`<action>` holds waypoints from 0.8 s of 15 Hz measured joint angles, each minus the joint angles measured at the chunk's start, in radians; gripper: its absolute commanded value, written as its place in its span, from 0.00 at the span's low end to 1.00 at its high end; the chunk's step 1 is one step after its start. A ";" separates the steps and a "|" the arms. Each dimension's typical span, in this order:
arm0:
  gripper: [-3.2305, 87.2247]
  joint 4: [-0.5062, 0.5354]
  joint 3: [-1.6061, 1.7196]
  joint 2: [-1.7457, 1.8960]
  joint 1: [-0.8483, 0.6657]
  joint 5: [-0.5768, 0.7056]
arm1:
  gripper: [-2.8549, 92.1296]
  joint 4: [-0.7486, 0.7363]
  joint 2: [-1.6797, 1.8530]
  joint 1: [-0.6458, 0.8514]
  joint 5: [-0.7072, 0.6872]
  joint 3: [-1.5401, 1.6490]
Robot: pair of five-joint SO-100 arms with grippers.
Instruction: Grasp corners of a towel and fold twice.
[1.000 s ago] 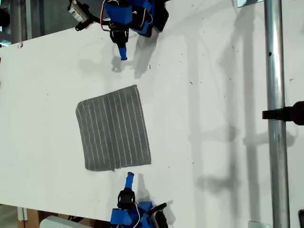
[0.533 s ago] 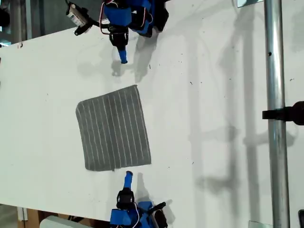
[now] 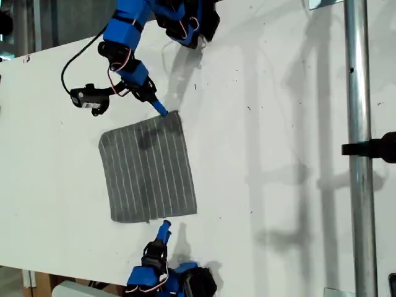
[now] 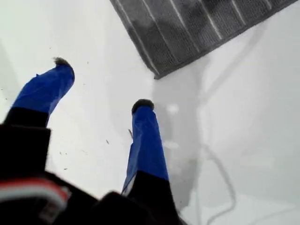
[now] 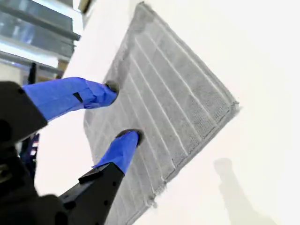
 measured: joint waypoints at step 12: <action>0.24 0.035 -0.118 -0.371 0.026 -0.035 | 0.33 -0.256 -0.804 0.040 -0.201 -0.261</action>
